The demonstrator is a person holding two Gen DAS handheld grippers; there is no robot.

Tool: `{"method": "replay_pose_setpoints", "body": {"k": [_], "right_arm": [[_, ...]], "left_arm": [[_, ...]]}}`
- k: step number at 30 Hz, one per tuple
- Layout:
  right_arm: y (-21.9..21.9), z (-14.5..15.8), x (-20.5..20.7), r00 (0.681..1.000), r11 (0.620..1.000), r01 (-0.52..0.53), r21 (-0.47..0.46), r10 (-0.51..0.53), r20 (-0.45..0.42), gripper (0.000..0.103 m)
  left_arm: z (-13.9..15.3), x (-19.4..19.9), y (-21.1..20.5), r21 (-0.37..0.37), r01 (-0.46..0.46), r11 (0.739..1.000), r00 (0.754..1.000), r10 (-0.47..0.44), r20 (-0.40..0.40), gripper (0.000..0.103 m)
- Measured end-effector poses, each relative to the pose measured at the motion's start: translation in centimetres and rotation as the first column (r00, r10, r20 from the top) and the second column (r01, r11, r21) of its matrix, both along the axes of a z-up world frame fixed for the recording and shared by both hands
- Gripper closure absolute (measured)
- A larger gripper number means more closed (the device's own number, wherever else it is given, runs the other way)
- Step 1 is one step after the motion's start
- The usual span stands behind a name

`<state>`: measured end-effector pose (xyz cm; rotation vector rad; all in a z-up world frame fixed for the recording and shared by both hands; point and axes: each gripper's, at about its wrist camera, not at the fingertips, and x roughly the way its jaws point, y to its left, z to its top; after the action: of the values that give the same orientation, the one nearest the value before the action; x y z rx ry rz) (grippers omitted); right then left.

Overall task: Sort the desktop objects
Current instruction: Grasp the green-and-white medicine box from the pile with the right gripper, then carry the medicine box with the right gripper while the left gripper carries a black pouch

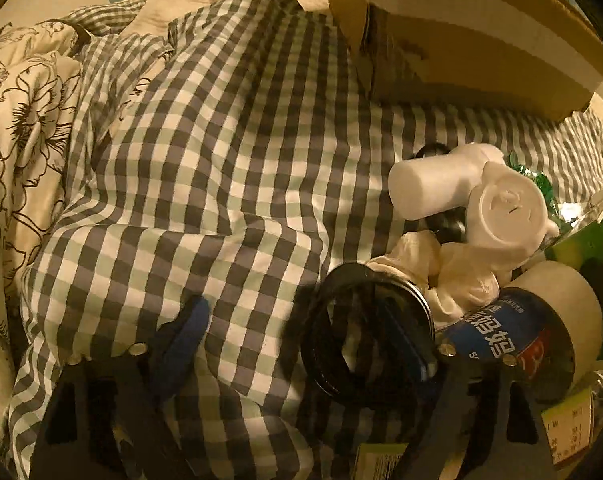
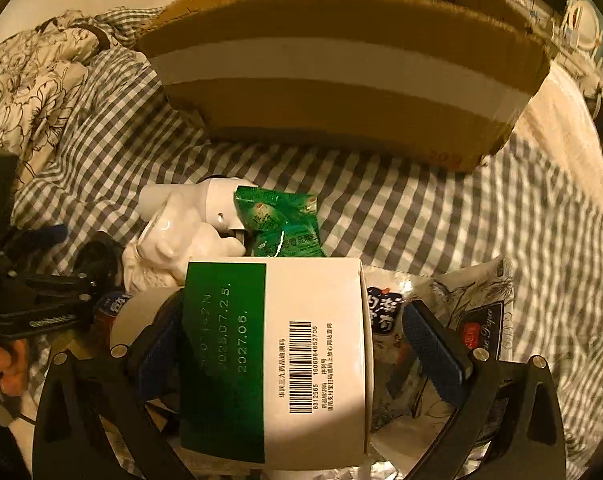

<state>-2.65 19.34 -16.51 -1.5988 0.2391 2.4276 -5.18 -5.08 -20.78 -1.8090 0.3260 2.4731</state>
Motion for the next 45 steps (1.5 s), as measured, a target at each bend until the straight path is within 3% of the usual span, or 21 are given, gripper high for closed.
{"method": "replay_pose_setpoints", "body": {"k": [6, 8, 10, 11, 13, 29, 31, 33, 36, 45], "right_arm": [[-0.1, -2.2, -0.7, 0.997, 1.000, -0.014, -0.010, 0.015, 0.072, 0.000], [-0.2, -2.3, -0.6, 0.998, 1.000, -0.016, -0.009, 0.017, 0.067, 0.000], [-0.2, -2.1, -0.7, 0.998, 1.000, -0.016, -0.011, 0.017, 0.053, 0.007], [-0.1, -2.0, -0.6, 0.999, 1.000, -0.015, -0.023, 0.016, 0.040, 0.010], [-0.2, -1.5, -0.5, 1.000, 0.999, -0.019, -0.034, 0.019, 0.014, 0.025], [0.3, 3.7, 0.6, 0.974, 0.998, 0.011, -0.063, -0.025, -0.224, 0.026], [0.3, 4.7, 0.9, 0.968, 0.998, 0.012, -0.054, -0.025, -0.249, 0.026], [0.1, 5.8, 1.3, 0.961, 0.999, 0.013, -0.042, -0.024, -0.274, 0.026], [-0.5, 7.5, 2.2, 0.949, 1.000, 0.012, -0.006, -0.013, -0.316, 0.026], [-2.7, 13.4, 5.0, 0.868, 0.999, -0.015, 0.045, 0.035, -0.496, 0.026]], "left_arm": [[-0.5, -0.2, 0.4, 0.020, 0.026, 0.999, 1.000, -0.026, 0.007, 0.038], [-0.7, -0.4, 0.4, 0.048, 0.036, 0.998, 0.999, -0.036, 0.017, 0.051], [-1.0, -0.5, 0.5, 0.082, 0.045, 0.996, 0.998, -0.048, 0.034, 0.078], [-1.0, -0.5, 0.6, 0.076, 0.046, 0.996, 0.998, -0.049, 0.030, 0.083], [-0.6, -0.6, 0.5, 0.052, 0.033, 0.998, 0.999, -0.032, -0.009, 0.091], [4.7, -1.4, 0.3, 0.169, 0.018, 0.985, 0.984, 0.012, -0.179, 0.093], [5.9, 1.2, 0.5, 0.177, 0.018, 0.984, 0.979, 0.019, -0.205, 0.093], [7.6, 1.6, 0.7, 0.146, 0.012, 0.989, 0.966, 0.026, -0.255, 0.093], [10.1, 2.6, 0.5, 0.157, 0.016, 0.987, 0.944, 0.037, -0.328, 0.093], [16.2, 5.5, 0.4, 0.177, 0.036, 0.984, 0.859, 0.060, -0.508, 0.093]]}}
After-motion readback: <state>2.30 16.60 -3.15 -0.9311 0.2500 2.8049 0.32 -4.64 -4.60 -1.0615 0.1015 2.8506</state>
